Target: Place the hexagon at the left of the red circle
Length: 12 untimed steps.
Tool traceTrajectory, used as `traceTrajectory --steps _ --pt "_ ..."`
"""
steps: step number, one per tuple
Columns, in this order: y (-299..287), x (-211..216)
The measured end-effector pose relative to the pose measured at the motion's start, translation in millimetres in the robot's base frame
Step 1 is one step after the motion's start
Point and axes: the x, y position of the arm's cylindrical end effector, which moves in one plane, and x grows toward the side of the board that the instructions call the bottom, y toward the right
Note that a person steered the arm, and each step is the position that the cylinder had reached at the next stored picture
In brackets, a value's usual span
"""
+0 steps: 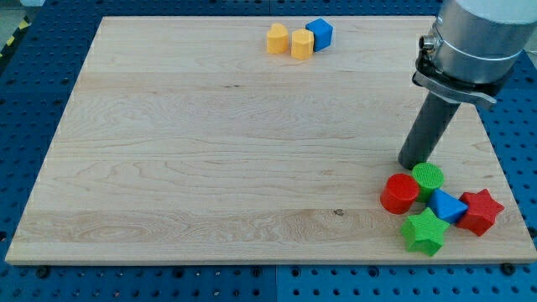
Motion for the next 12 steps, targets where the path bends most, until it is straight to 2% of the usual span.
traceTrajectory --steps 1,3,4,5,6,7,8,9,10,12 --pt "-2.2 -5.4" --pt "-75.4 -40.2" --pt "-104.8 -83.3" --pt "-126.8 -150.0" --pt "-167.2 -182.8" --pt "-179.7 -180.8" --pt "-235.8 -219.5" --pt "-236.6 -285.4" --pt "-177.8 -291.6" --pt "-155.2 -269.9"
